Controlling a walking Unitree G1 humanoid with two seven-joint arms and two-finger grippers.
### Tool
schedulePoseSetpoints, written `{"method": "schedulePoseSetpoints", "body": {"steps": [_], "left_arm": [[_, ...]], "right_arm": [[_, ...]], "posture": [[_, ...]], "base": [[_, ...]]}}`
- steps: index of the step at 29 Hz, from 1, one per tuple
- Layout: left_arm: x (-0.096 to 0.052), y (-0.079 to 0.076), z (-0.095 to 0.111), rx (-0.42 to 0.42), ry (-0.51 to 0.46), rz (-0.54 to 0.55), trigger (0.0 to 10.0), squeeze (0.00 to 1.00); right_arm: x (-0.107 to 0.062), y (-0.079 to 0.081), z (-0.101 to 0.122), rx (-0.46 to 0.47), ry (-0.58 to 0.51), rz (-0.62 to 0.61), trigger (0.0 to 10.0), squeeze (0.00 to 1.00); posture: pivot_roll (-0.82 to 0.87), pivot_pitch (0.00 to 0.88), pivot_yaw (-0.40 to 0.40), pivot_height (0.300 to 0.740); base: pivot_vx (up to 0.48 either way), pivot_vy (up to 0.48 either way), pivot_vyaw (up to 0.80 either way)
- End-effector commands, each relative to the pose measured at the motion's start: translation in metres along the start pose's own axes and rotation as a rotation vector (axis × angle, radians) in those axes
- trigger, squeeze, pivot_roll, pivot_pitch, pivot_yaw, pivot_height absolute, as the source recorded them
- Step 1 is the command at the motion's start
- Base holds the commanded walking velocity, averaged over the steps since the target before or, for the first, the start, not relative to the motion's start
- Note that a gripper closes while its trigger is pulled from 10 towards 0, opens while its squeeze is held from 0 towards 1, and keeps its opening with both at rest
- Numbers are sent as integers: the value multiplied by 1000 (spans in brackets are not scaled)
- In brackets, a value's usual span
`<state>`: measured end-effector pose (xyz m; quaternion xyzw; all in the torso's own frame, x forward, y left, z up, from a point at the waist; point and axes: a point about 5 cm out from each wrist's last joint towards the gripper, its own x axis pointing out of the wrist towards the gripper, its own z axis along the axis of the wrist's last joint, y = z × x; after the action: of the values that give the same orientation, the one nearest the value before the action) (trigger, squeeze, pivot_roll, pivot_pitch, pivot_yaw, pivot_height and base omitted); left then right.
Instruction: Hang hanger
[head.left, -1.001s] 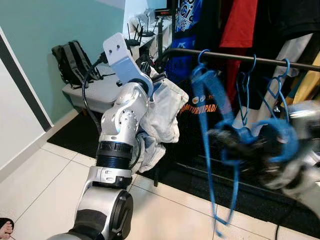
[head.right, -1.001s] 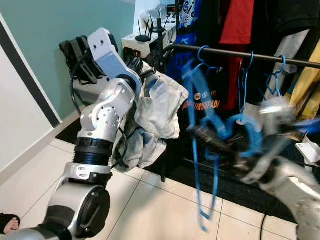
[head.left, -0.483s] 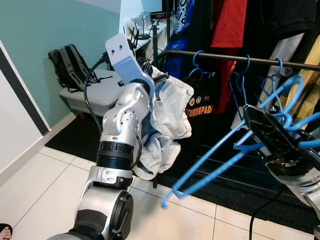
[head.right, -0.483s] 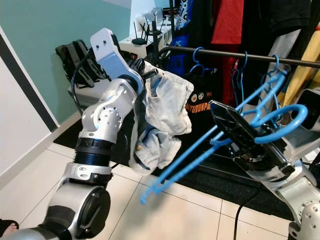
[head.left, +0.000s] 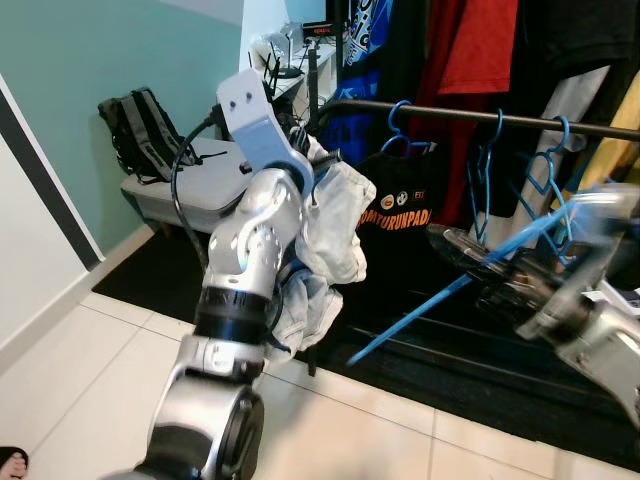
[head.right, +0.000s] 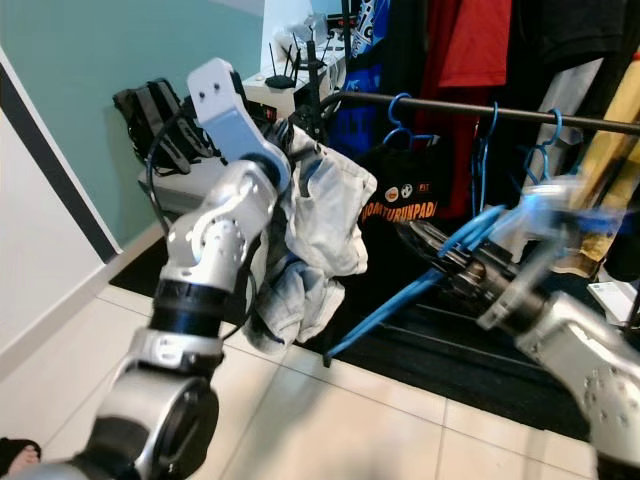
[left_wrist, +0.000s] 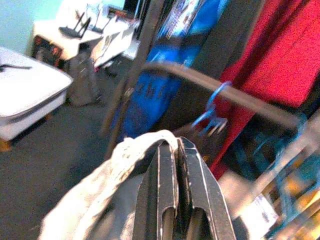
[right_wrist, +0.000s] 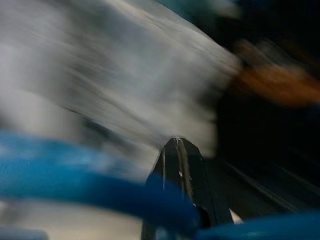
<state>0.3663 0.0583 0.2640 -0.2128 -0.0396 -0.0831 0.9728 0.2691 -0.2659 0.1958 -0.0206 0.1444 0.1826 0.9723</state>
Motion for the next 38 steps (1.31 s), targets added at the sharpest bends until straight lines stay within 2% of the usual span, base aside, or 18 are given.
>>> {"method": "schedulePoseSetpoints", "body": {"steps": [1,3,6,9,11,12,15,16,17,18,22,23,24,25,28,29,32,38], "left_arm": [[-6,7,-14,21,56,-12,10000,0],[-10,27,-18,50,99,-33,10000,0],[-12,31,-20,68,108,-42,10000,0],[-16,44,-24,151,134,-70,10000,0],[-20,55,-30,187,167,-77,10000,0],[-26,70,-41,247,204,-95,10000,0],[-26,70,-41,247,204,-95,10000,0],[-34,85,-55,318,244,-110,10000,0],[-34,85,-55,318,244,-110,10000,0],[-45,105,-81,380,320,-100,10000,0],[-45,105,-81,380,320,-100,10000,0],[-61,122,-111,423,411,-98,10000,0],[-61,122,-111,423,411,-98,10000,0],[-78,138,-138,430,506,-78,10000,0],[-93,149,-158,413,581,-65,10000,0],[-105,158,-171,481,641,-71,10000,0],[-114,165,-179,497,680,-63,10000,0],[-120,171,-179,463,664,-62,10000,0]], "right_arm": [[-3,-16,-20,-138,158,-139,10000,0],[-14,-29,-41,-289,357,-204,10000,0],[-15,-29,-44,-282,369,-197,10000,0],[-17,-23,-62,-250,449,-146,10000,0],[-19,-20,-75,-264,516,-109,10000,0],[-21,-15,-91,-258,570,-71,10000,0],[-21,-15,-91,-258,570,-71,10000,0],[-22,-16,-103,-290,617,-75,10000,0],[-22,-16,-103,-290,617,-75,10000,0],[-20,-16,-114,-289,600,-83,10000,0],[-20,-16,-114,-289,600,-83,10000,0],[-16,-16,-123,-315,579,-92,10000,0],[-16,-16,-123,-315,579,-92,10000,0],[-13,-14,-132,-312,546,-104,10000,0],[-11,-12,-141,-305,530,-109,10000,0],[-10,-11,-149,-295,532,-117,10000,0],[-10,-10,-152,-284,527,-126,10000,0],[-5,-23,-137,-122,369,-242,10000,0]], "posture": [[-127,0,52,740],[-127,0,52,740],[-127,0,52,740],[-115,0,48,740],[-109,0,46,740],[-100,0,42,740],[-100,0,42,740],[-101,0,41,740],[-101,0,41,740],[-101,0,41,740],[-101,0,41,740],[-118,0,49,740],[-118,0,49,740],[-118,0,50,740],[-118,0,50,740],[-115,0,49,740],[-119,0,51,740],[-119,0,59,740]], "base": [[0,0,0],[0,0,0],[0,0,0],[0,0,0],[0,0,0],[0,0,0],[0,0,0],[0,0,0],[0,0,0],[0,0,0],[0,0,0],[0,0,800],[0,0,800],[0,0,800],[0,0,796],[0,0,794],[0,0,794],[0,0,317]]}}
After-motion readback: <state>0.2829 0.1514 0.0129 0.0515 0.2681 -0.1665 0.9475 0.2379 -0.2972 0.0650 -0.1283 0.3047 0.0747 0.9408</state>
